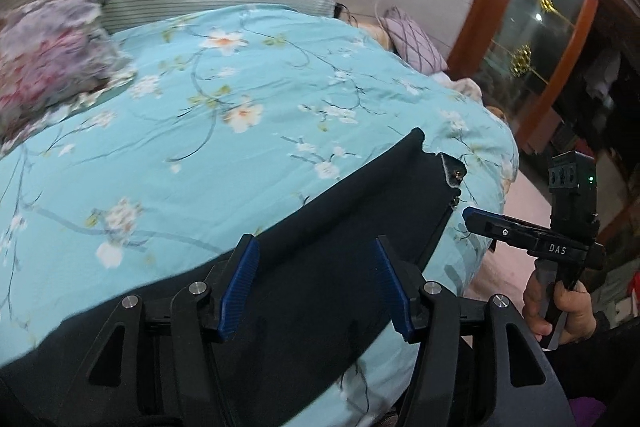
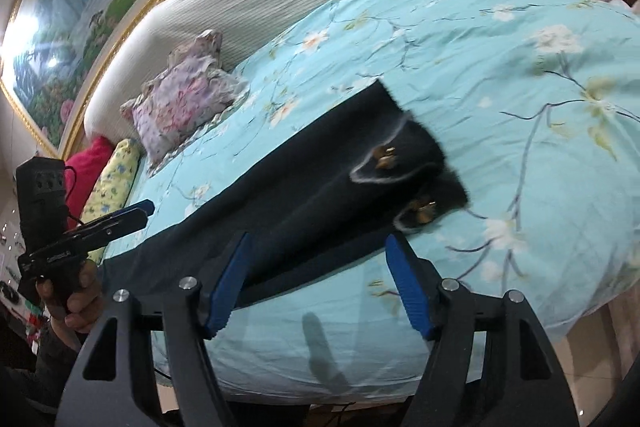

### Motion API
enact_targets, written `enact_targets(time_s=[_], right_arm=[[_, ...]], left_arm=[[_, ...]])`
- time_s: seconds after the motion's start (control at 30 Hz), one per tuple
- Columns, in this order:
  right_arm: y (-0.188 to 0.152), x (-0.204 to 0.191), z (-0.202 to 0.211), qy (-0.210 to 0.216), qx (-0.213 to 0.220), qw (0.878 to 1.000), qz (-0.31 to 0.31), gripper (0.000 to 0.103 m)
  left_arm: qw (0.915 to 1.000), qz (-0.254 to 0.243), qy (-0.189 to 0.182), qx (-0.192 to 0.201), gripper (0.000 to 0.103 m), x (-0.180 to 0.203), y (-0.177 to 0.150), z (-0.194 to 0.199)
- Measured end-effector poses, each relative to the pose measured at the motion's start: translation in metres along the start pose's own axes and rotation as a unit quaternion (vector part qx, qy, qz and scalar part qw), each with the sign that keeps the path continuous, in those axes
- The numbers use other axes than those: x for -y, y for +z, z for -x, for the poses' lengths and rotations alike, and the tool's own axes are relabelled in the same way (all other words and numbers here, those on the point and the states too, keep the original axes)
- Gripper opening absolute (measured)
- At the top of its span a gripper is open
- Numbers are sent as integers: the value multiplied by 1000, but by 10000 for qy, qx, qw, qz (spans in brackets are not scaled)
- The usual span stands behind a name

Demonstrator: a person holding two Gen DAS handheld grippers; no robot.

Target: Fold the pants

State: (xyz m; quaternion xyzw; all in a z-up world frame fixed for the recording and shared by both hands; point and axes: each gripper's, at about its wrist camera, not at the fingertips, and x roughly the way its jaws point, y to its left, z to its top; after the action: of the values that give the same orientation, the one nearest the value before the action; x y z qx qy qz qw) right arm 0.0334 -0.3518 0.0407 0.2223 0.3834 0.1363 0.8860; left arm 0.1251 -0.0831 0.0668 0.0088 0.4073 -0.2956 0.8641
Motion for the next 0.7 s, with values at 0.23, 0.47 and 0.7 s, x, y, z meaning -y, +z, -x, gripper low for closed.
enact_targets(time_s=[0.23, 0.47, 0.7], right_arm=[[6, 19, -1, -7, 14, 9997, -261, 71], [10, 46, -8, 233, 23, 9940, -1071, 71], [17, 58, -20, 552, 149, 9857, -1585, 70]], left_arm=[[9985, -359, -230, -358, 62, 14, 35, -42], [9947, -578, -386, -752, 63, 24, 65, -86], [9855, -798, -811, -1256, 64, 38, 84, -127]])
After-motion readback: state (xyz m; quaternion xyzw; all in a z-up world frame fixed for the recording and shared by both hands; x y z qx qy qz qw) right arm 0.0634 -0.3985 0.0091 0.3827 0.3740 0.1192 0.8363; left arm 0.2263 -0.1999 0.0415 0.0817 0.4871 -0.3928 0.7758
